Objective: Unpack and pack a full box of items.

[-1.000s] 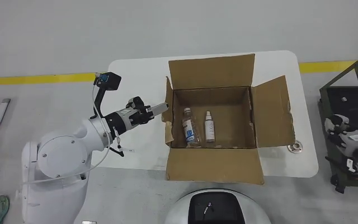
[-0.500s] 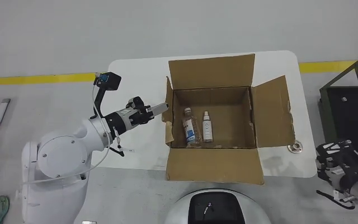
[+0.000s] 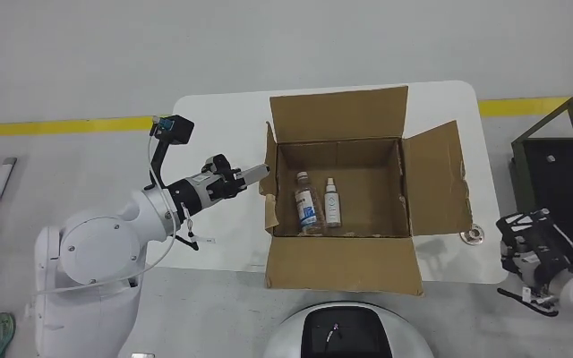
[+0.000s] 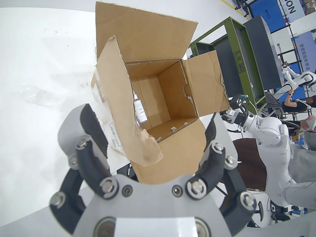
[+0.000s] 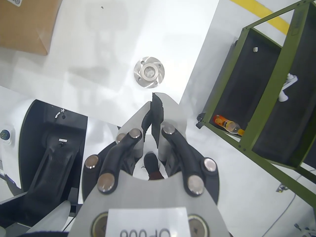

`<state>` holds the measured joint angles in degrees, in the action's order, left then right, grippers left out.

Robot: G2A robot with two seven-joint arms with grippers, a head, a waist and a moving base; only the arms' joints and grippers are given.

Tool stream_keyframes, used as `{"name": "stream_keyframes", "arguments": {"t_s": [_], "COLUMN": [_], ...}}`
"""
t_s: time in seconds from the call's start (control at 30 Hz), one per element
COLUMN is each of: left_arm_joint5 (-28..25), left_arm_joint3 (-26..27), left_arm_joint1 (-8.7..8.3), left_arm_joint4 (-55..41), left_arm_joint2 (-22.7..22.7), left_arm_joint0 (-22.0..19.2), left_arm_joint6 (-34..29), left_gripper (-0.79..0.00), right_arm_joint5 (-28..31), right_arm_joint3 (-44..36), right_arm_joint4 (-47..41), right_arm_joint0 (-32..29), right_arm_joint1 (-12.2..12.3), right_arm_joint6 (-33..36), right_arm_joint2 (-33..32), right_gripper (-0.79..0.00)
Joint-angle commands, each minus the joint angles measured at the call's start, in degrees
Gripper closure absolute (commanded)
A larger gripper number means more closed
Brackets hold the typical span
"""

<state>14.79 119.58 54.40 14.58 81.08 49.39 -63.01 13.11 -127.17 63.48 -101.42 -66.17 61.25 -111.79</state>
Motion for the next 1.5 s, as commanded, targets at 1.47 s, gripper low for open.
{"name": "stream_keyframes", "arguments": {"t_s": [1.47], "left_arm_joint5": [0.00], "left_arm_joint3": [0.00], "left_arm_joint1": [0.00], "left_arm_joint4": [0.00], "left_arm_joint2": [0.00], "left_arm_joint0": [0.00], "left_arm_joint6": [0.00], "left_gripper": [-0.785], "right_arm_joint5": [2.65], "right_arm_joint3": [19.56], "right_arm_joint4": [5.32], "right_arm_joint0": [20.14], "right_arm_joint1": [2.75], "right_arm_joint6": [11.02], "right_arm_joint2": [15.38], "right_gripper": [-0.308]}}
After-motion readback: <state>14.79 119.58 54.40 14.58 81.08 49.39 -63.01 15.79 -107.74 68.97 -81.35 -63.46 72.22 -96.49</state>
